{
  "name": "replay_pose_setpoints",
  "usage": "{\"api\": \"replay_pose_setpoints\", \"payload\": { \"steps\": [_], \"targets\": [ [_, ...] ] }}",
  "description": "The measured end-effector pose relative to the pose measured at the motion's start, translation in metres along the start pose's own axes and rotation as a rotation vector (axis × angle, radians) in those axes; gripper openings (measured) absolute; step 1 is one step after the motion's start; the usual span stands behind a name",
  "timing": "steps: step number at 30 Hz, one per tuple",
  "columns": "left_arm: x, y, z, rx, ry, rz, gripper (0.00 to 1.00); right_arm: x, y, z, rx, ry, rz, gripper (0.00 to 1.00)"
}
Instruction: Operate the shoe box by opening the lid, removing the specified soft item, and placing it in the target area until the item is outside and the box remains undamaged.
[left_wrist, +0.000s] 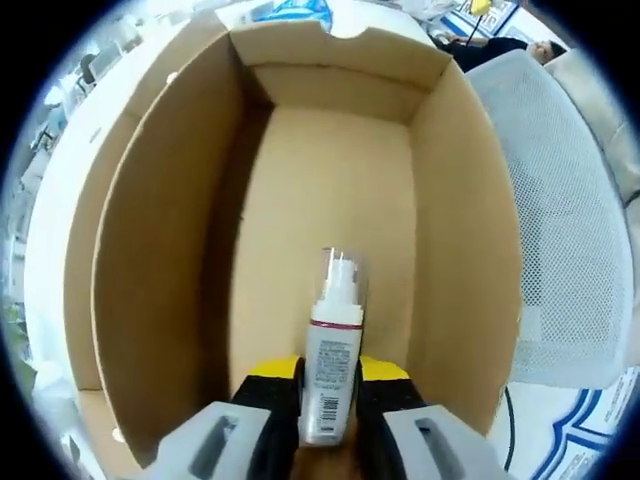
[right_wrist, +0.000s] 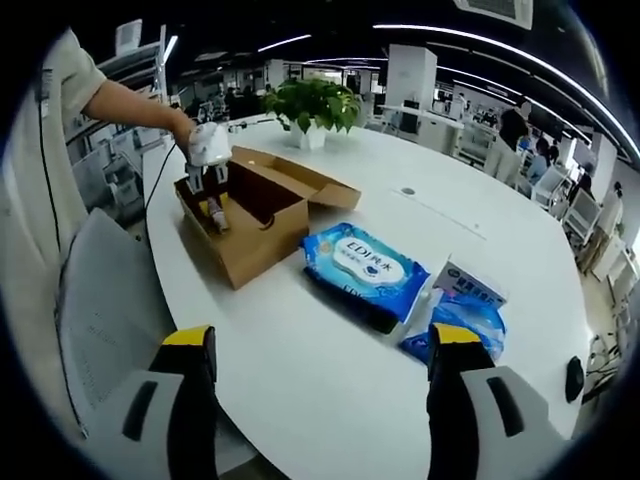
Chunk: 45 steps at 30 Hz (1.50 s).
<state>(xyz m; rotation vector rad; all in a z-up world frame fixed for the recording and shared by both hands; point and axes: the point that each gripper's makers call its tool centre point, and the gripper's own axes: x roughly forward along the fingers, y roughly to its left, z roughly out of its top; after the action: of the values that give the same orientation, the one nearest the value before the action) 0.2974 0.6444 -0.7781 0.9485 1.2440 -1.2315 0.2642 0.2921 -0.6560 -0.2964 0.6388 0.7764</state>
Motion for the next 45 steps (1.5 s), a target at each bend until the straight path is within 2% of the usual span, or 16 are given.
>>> {"api": "replay_pose_setpoints", "payload": {
  "steps": [10,25,30,45],
  "targets": [
    [-0.012,-0.002,0.006,-0.046,-0.014,0.007,0.18,-0.002,0.005,0.006,-0.007,-0.034,0.009,0.79],
    [-0.041,-0.009,0.026,-0.061,-0.109,0.049,0.18,-0.002,0.015,0.022,-0.033,-0.092,0.038,0.78],
    [-0.051,-0.012,0.031,-0.053,-0.125,0.067,0.18,-0.002,0.02,0.029,-0.051,-0.114,0.053,0.76],
    [-0.085,-0.037,0.064,-0.083,-0.278,0.087,0.18,0.004,0.044,0.053,-0.077,-0.179,0.134,0.62]
  ]
}}
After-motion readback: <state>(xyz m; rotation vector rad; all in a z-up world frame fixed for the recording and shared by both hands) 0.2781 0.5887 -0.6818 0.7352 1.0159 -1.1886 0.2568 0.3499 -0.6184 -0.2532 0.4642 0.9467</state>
